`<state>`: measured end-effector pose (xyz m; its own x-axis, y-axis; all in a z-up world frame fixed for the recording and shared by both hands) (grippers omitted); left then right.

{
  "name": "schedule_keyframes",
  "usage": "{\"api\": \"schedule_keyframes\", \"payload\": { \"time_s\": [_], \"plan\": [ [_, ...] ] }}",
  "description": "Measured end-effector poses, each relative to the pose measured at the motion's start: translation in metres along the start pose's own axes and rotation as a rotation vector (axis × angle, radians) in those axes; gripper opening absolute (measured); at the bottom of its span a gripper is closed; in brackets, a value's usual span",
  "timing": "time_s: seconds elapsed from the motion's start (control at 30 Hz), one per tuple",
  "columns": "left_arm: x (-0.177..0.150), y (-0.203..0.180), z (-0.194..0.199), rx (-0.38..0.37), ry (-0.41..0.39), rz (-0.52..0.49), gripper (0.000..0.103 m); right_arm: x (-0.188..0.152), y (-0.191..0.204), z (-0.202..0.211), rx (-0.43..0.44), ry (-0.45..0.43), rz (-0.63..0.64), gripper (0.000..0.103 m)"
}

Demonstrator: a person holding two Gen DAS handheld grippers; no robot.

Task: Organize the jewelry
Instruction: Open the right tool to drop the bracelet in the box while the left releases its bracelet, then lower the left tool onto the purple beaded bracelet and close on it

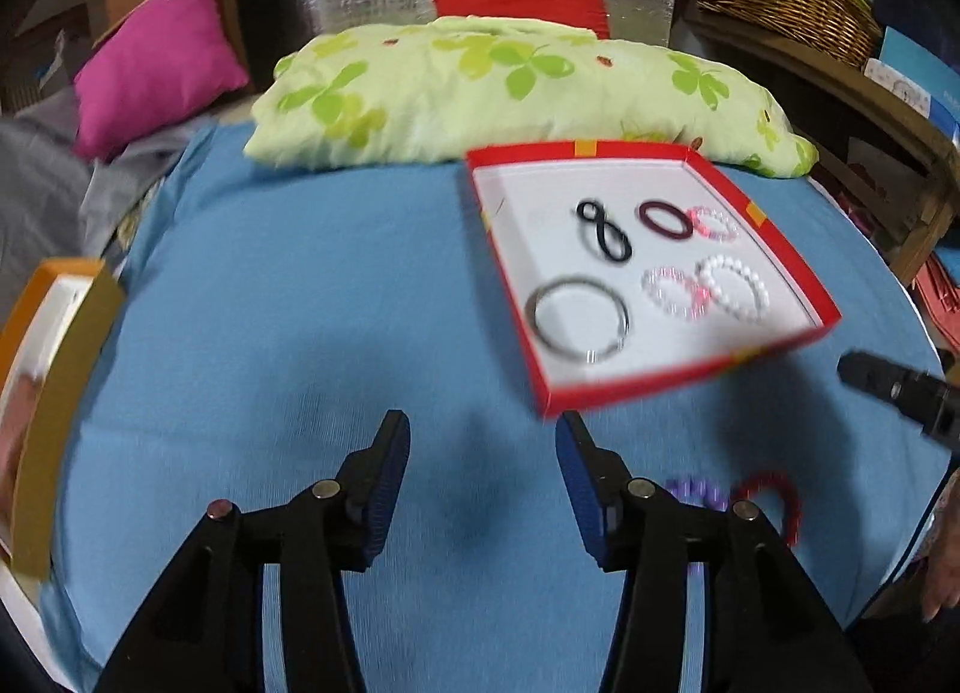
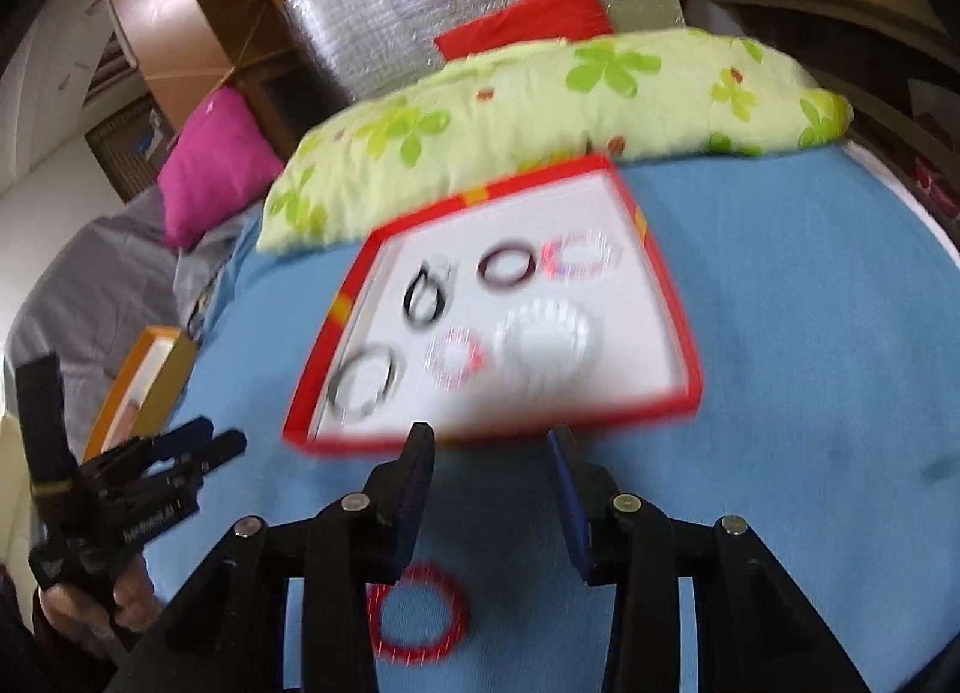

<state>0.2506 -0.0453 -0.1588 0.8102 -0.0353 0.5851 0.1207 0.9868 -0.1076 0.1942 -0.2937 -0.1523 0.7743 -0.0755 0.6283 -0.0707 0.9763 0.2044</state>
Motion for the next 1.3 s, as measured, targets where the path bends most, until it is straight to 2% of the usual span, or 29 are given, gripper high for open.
{"api": "schedule_keyframes", "payload": {
  "time_s": [0.1, 0.17, 0.3, 0.37, 0.43, 0.6, 0.77, 0.87, 1.0, 1.17, 1.3],
  "plan": [
    [-0.019, 0.006, 0.005, -0.003, 0.027, 0.024, 0.056, -0.022, 0.015, -0.002, 0.003, 0.059, 0.023, 0.041],
    [-0.028, 0.006, 0.006, -0.024, 0.05, 0.028, 0.056, -0.034, 0.023, -0.007, -0.002, 0.095, 0.046, 0.038],
    [-0.035, -0.004, 0.01, -0.051, 0.052, -0.016, 0.056, -0.051, 0.032, -0.025, -0.041, 0.168, 0.101, 0.037],
    [-0.035, -0.008, 0.008, -0.055, 0.052, -0.035, 0.056, -0.054, 0.034, -0.032, -0.068, 0.183, 0.131, 0.03],
    [-0.035, -0.011, 0.004, -0.059, 0.065, -0.047, 0.056, -0.055, 0.039, -0.035, -0.116, 0.18, 0.205, 0.01],
    [-0.039, -0.027, -0.004, -0.091, 0.096, -0.106, 0.056, -0.048, 0.03, -0.033, -0.159, 0.157, 0.203, 0.01],
    [-0.052, -0.048, -0.004, -0.17, 0.131, -0.18, 0.061, -0.038, 0.001, -0.028, -0.162, 0.165, 0.083, 0.01],
    [-0.057, -0.056, -0.007, -0.208, 0.156, -0.19, 0.066, -0.037, -0.01, -0.023, -0.15, 0.171, 0.025, 0.01],
    [-0.062, -0.063, -0.017, -0.203, 0.19, -0.18, 0.066, -0.044, -0.019, -0.029, -0.151, 0.211, -0.014, 0.01],
    [-0.067, -0.064, -0.029, -0.185, 0.222, -0.156, 0.066, -0.045, -0.019, -0.029, -0.152, 0.207, -0.011, 0.011],
    [-0.069, -0.065, -0.029, -0.177, 0.206, -0.157, 0.068, -0.045, -0.021, -0.029, -0.138, 0.205, -0.024, 0.011]
  ]
}}
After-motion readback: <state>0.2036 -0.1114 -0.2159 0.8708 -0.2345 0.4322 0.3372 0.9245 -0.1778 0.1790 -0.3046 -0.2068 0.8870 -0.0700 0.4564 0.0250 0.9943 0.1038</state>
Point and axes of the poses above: each gripper's, at about its wrist camera, not at the fingertips, and z roughly against the way its jaws point, y to its left, x to its top, the point moved 2 cm from there along -z, roughly the way its jaws point, and after that the axes turned 13 degrees about z, right-handed, at the moved point
